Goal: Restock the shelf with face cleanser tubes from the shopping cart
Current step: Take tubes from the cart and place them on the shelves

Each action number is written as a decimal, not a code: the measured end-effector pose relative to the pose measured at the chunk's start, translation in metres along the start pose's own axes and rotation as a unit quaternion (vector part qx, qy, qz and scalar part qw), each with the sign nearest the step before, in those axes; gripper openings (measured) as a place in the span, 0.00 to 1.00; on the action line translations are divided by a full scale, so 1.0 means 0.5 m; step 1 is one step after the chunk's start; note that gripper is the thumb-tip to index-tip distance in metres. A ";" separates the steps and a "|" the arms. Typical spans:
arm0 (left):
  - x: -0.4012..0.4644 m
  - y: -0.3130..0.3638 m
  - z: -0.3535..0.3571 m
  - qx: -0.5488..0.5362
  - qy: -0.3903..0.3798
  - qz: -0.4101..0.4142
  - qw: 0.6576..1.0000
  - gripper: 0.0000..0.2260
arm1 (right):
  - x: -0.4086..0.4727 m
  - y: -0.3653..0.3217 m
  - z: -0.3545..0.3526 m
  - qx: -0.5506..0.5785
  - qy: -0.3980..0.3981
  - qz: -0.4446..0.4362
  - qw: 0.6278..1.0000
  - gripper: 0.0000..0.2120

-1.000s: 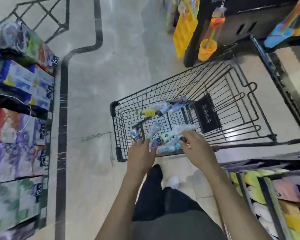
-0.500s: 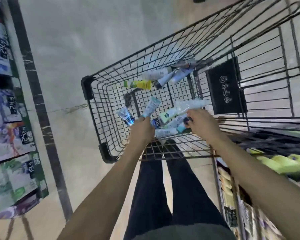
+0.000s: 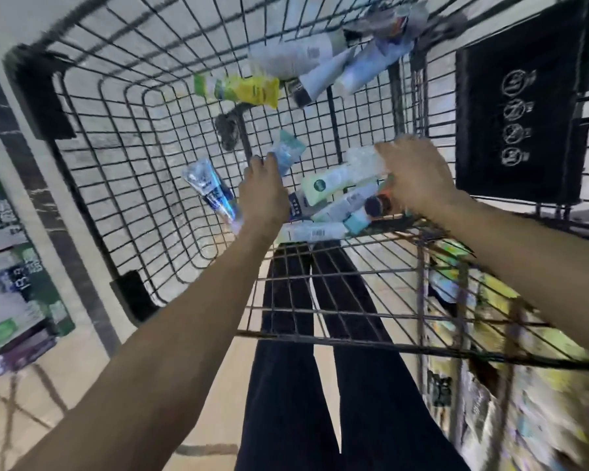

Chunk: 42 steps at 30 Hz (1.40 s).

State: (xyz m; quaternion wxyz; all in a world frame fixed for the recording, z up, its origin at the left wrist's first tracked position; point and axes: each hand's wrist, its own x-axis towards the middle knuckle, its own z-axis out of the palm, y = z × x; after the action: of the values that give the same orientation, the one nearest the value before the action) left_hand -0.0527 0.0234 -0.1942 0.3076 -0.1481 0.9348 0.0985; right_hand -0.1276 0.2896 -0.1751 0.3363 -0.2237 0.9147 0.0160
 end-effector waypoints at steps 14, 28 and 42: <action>-0.035 0.000 -0.117 -0.508 -0.076 -0.149 0.845 0.15 | -0.039 -0.051 -0.099 0.550 0.021 0.248 0.797 0.18; -0.392 0.099 -0.616 -0.674 -0.134 0.024 0.726 0.33 | -0.457 -0.217 -0.500 0.835 0.114 0.127 0.524 0.34; -0.611 0.179 -0.779 -0.603 -0.175 0.216 0.748 0.28 | -0.775 -0.304 -0.585 0.865 0.334 0.108 0.360 0.21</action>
State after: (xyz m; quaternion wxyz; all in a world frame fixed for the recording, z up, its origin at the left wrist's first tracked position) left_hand -0.0614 0.0663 0.3068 0.2830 -0.0768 0.6181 0.7294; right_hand 0.0192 0.2547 0.3108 0.0072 0.3034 0.4794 -0.8234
